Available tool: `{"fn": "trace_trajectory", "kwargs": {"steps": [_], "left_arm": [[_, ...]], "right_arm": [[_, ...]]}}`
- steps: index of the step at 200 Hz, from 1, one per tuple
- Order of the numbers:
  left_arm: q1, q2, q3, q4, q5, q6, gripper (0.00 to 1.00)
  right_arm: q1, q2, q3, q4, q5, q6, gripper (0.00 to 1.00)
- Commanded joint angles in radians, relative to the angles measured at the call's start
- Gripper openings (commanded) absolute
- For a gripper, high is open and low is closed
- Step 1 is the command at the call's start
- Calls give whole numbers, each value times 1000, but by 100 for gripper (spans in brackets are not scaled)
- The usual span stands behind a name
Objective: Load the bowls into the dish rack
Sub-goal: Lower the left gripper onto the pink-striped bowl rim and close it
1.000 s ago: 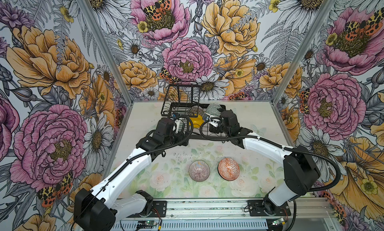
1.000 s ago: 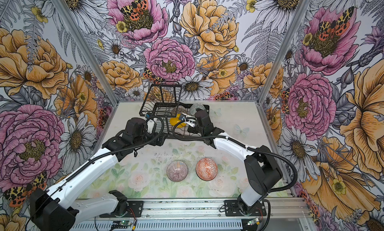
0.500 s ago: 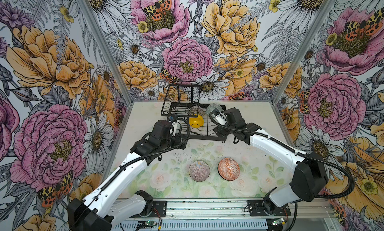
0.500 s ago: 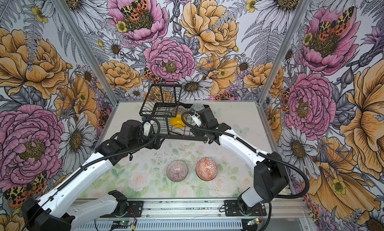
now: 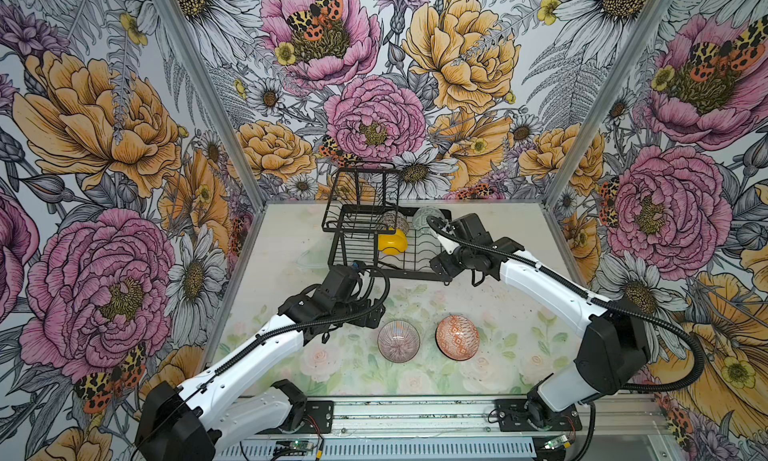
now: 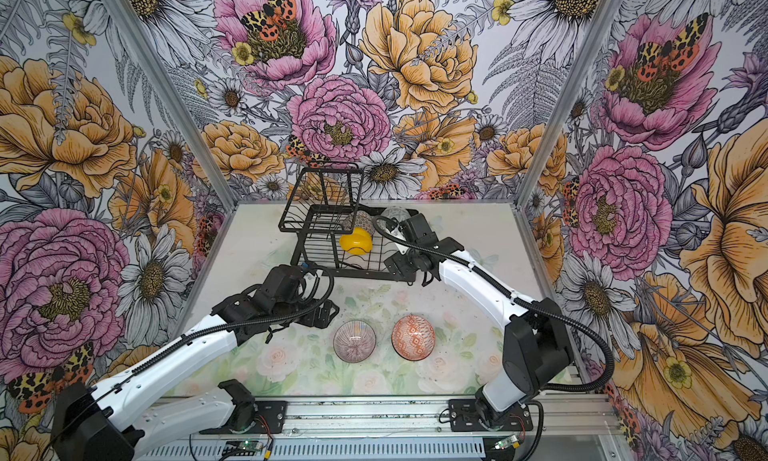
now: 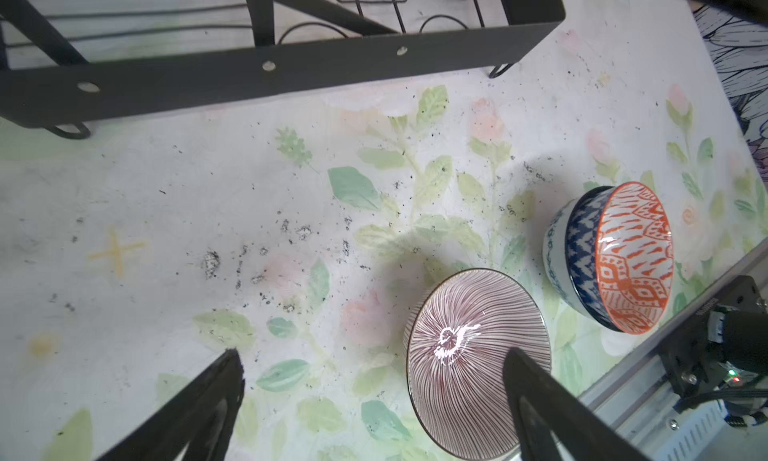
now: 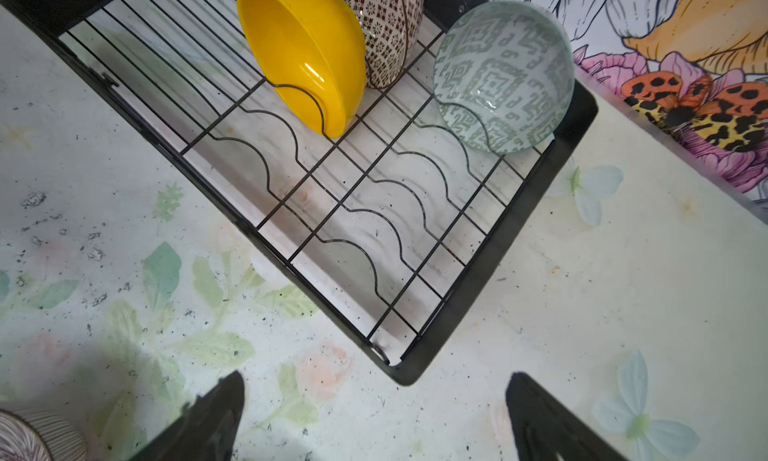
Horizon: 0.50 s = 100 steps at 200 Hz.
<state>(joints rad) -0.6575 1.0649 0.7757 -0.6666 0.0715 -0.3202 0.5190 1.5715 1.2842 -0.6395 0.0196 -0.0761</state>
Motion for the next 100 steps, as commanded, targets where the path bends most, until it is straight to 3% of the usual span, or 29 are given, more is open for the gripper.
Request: {"fn": "trace_trajectory", "kwargs": {"steps": [1, 55, 100], "left_arm": [[-36, 36, -31, 90, 59, -73, 94], [-120, 176, -48, 167, 59, -102, 76], [-144, 236, -57, 191, 71, -105, 52]], "right_arm": [[-8, 18, 46, -11, -25, 31, 99], [-19, 30, 69, -11, -46, 34, 99], [-22, 29, 62, -11, -47, 39, 99]]}}
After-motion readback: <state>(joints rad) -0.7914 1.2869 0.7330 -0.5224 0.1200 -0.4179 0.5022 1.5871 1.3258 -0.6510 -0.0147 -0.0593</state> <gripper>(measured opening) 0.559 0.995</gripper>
